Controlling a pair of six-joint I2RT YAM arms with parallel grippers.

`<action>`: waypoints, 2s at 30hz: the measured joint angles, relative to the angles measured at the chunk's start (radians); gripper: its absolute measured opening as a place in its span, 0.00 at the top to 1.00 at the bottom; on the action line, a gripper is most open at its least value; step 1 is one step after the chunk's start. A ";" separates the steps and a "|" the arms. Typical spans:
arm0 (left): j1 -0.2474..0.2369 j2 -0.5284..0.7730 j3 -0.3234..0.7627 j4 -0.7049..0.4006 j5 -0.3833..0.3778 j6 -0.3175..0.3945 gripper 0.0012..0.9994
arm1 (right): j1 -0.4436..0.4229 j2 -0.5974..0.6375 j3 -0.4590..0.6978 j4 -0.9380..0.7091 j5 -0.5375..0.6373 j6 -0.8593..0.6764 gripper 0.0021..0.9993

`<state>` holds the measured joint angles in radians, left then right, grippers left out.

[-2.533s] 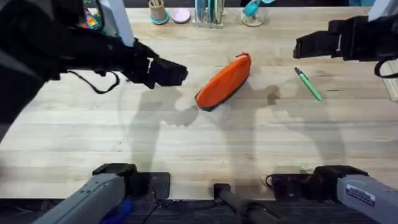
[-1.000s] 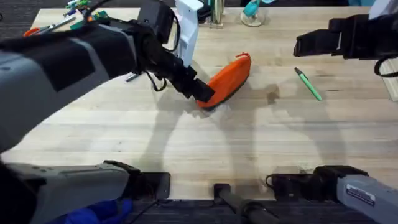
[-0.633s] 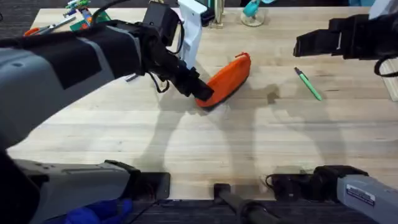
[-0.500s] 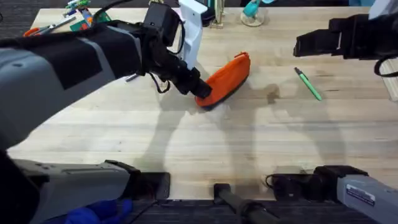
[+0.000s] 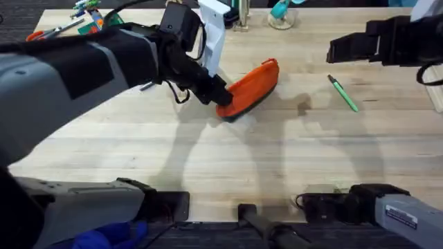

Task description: Unzip the bag, pick up the pens from the table one at a time and place them inside, then zip the bag closed.

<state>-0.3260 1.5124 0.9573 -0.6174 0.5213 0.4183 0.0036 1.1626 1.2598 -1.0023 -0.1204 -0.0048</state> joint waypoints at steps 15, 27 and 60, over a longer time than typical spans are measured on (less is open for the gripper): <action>0.000 0.000 0.000 0.000 -0.001 0.000 0.96 | 0.000 0.000 0.000 0.000 -0.005 -0.005 0.01; 0.000 0.000 0.000 0.000 -0.001 0.000 0.96 | 0.039 0.128 0.100 -0.001 -0.046 -0.053 0.00; 0.000 0.000 0.000 0.000 -0.002 0.000 0.96 | 0.185 0.741 0.380 0.085 -0.158 -0.056 0.00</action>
<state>-0.3260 1.5124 0.9569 -0.6170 0.5198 0.4179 0.1882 1.9035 1.6394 -0.9169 -0.2779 -0.0612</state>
